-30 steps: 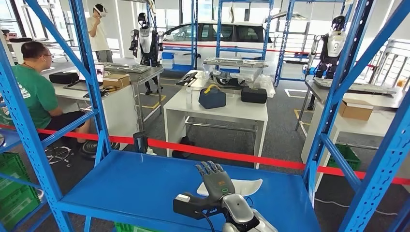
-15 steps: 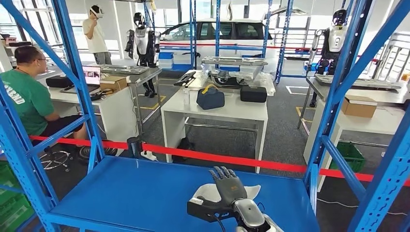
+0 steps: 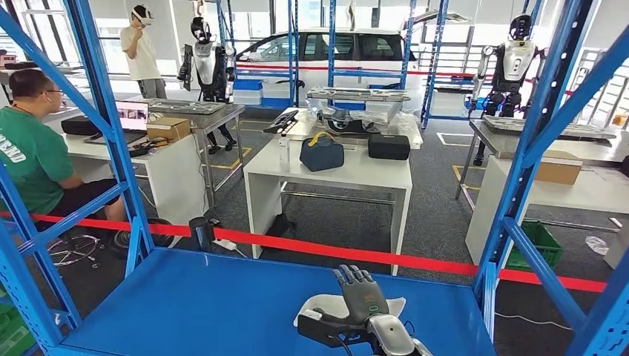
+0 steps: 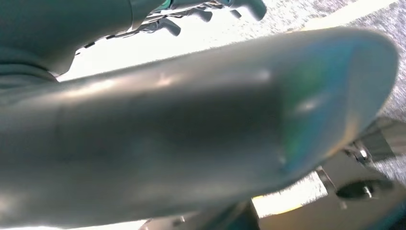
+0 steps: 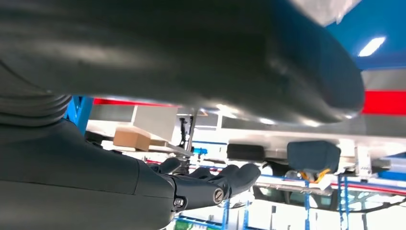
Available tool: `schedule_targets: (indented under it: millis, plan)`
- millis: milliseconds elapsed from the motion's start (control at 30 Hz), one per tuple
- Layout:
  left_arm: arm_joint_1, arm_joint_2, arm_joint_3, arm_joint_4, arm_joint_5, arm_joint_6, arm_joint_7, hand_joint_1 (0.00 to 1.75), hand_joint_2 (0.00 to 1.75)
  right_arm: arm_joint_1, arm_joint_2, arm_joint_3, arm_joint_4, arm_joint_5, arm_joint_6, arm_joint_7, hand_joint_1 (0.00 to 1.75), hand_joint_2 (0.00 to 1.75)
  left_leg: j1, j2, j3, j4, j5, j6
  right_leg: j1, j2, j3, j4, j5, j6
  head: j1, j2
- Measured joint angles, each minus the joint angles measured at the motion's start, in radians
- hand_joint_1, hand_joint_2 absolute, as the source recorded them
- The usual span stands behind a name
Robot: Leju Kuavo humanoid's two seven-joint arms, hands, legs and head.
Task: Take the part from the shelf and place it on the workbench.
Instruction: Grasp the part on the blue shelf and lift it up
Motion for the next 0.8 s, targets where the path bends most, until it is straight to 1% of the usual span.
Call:
schedule_targets:
  millis: [33,67,100,133,167,200,233,267,300,333,367,400,433,467,500,600,633,733,767,800]
  plan:
    - [-0.001,0.000,0.001,0.000,0.000,0.000,0.000,0.00,0.00,0.000,-0.005,-0.002,0.001,-0.001,-0.001,0.000,0.00,0.00,0.003,0.000,0.007,-0.004,-0.003,0.005,-0.002,-0.001,-0.022,0.042,-0.017,0.007,0.000,0.000]
    - [-0.002,0.000,0.002,-0.001,0.000,0.000,0.000,0.00,0.00,0.002,-0.010,-0.004,0.002,-0.002,-0.002,-0.001,0.00,0.00,0.004,0.000,0.012,-0.006,-0.007,0.008,-0.006,-0.002,-0.055,0.103,-0.039,0.012,0.000,0.000]
    - [-0.002,0.000,0.003,0.000,-0.001,0.000,0.000,0.00,0.00,0.007,-0.015,-0.005,0.003,-0.003,-0.002,-0.003,0.00,0.00,0.005,0.000,0.017,-0.006,-0.011,0.009,-0.010,-0.002,-0.098,0.172,-0.059,0.017,0.001,0.000]
    - [-0.001,0.000,0.003,0.000,-0.001,0.000,0.000,0.00,0.00,0.013,-0.018,-0.006,0.005,-0.005,-0.002,-0.004,0.00,0.00,0.006,0.000,0.022,-0.005,-0.016,0.009,-0.015,-0.003,-0.138,0.230,-0.069,0.022,0.001,0.000]
    - [0.001,0.000,0.003,0.000,-0.001,0.000,0.000,0.00,0.00,0.019,-0.020,-0.007,0.008,-0.007,-0.002,-0.006,0.00,0.00,0.007,0.000,0.028,-0.004,-0.022,0.007,-0.019,-0.004,-0.165,0.257,-0.062,0.026,0.001,0.000]
    - [0.001,0.000,0.004,0.000,-0.001,0.001,0.000,0.00,0.00,0.023,-0.021,-0.009,0.010,-0.008,-0.002,-0.007,0.00,0.44,0.009,0.000,0.034,-0.002,-0.027,0.004,-0.023,-0.006,-0.173,0.244,-0.034,0.030,0.001,0.000]
    - [0.002,0.000,0.004,0.000,-0.001,0.002,0.000,0.00,0.00,0.025,-0.022,-0.012,0.012,-0.010,-0.002,-0.010,0.00,0.87,0.012,-0.001,0.041,0.000,-0.034,-0.001,-0.027,-0.008,-0.160,0.191,0.010,0.033,0.001,0.000]
    - [0.001,-0.001,0.004,0.000,-0.001,0.002,0.000,0.00,0.00,0.025,-0.022,-0.016,0.013,-0.013,-0.002,-0.014,0.00,1.31,0.014,-0.001,0.047,0.002,-0.041,-0.007,-0.031,-0.010,-0.134,0.117,0.054,0.036,0.001,0.000]
    - [0.000,-0.001,0.004,0.000,-0.002,0.003,0.001,0.00,0.00,0.024,-0.021,-0.018,0.014,-0.015,-0.001,-0.019,0.00,1.75,0.014,-0.001,0.052,0.004,-0.048,-0.014,-0.030,-0.010,-0.106,0.051,0.084,0.037,0.001,0.000]
    - [-0.001,-0.001,0.004,0.000,-0.002,0.003,0.002,0.00,0.00,0.024,-0.019,-0.020,0.015,-0.018,0.001,-0.024,0.00,1.75,0.014,-0.001,0.055,0.005,-0.053,-0.021,-0.029,-0.010,-0.085,0.006,0.099,0.035,0.001,0.000]
    - [-0.003,-0.001,0.005,0.000,-0.002,0.004,0.003,0.00,0.00,0.023,-0.016,-0.020,0.016,-0.019,0.002,-0.027,0.00,1.75,0.014,-0.001,0.057,0.005,-0.057,-0.028,-0.026,-0.009,-0.076,-0.014,0.099,0.031,0.000,0.000]
    - [-0.005,-0.001,0.005,0.000,-0.002,0.004,0.004,0.00,0.00,0.023,-0.013,-0.020,0.018,-0.021,0.004,-0.031,0.00,1.75,0.014,-0.001,0.058,0.002,-0.058,-0.035,-0.021,-0.008,-0.073,-0.014,0.092,0.025,0.000,0.000]
    - [-0.006,-0.002,0.005,0.000,-0.002,0.004,0.005,0.00,0.00,0.024,-0.009,-0.021,0.019,-0.024,0.007,-0.033,0.00,1.75,0.015,-0.001,0.062,-0.003,-0.058,-0.042,-0.020,-0.007,-0.072,-0.013,0.091,0.017,0.000,0.000]
    - [-0.007,-0.002,0.005,0.000,-0.002,0.004,0.006,0.00,0.00,0.025,-0.004,-0.022,0.021,-0.026,0.010,-0.036,0.00,1.75,0.016,0.000,0.065,-0.005,-0.058,-0.046,-0.019,-0.006,-0.069,-0.015,0.090,0.012,0.000,0.000]
    - [-0.008,-0.002,0.005,0.000,-0.002,0.004,0.007,0.00,0.00,0.025,0.002,-0.023,0.022,-0.028,0.014,-0.038,0.00,1.75,0.017,0.001,0.069,-0.008,-0.058,-0.042,-0.019,-0.006,-0.064,-0.018,0.090,0.008,-0.001,0.000]
    - [-0.014,-0.002,0.007,0.000,-0.002,0.004,0.010,0.00,0.00,0.033,0.030,-0.024,0.026,-0.038,0.035,-0.042,0.00,1.75,0.017,0.003,0.085,-0.018,-0.063,-0.001,-0.019,-0.003,-0.055,-0.021,0.086,0.003,-0.002,0.000]
    - [-0.015,-0.002,0.007,0.000,-0.002,0.004,0.011,0.00,0.00,0.040,0.038,-0.024,0.029,-0.042,0.043,-0.043,0.00,1.75,0.017,0.002,0.090,-0.021,-0.064,0.005,-0.017,-0.003,-0.055,-0.021,0.084,0.001,-0.002,0.000]
    - [-0.015,-0.002,0.012,0.000,-0.002,0.004,0.012,0.00,0.00,0.063,0.055,-0.024,0.037,-0.050,0.055,-0.044,0.00,1.75,0.018,0.002,0.093,-0.026,-0.063,0.001,-0.014,-0.003,-0.055,-0.019,0.080,-0.005,-0.002,0.000]
    - [-0.014,-0.002,0.014,0.000,-0.002,0.004,0.013,0.00,0.00,0.069,0.059,-0.024,0.041,-0.052,0.058,-0.044,0.00,1.75,0.019,0.002,0.094,-0.028,-0.062,-0.004,-0.014,-0.003,-0.055,-0.018,0.079,-0.007,-0.002,0.000]
    - [-0.014,-0.002,0.015,0.000,-0.002,0.004,0.014,0.00,0.00,0.074,0.063,-0.024,0.045,-0.054,0.061,-0.045,0.00,1.75,0.019,0.002,0.094,-0.029,-0.063,-0.012,-0.013,-0.003,-0.055,-0.017,0.078,-0.008,-0.002,0.000]
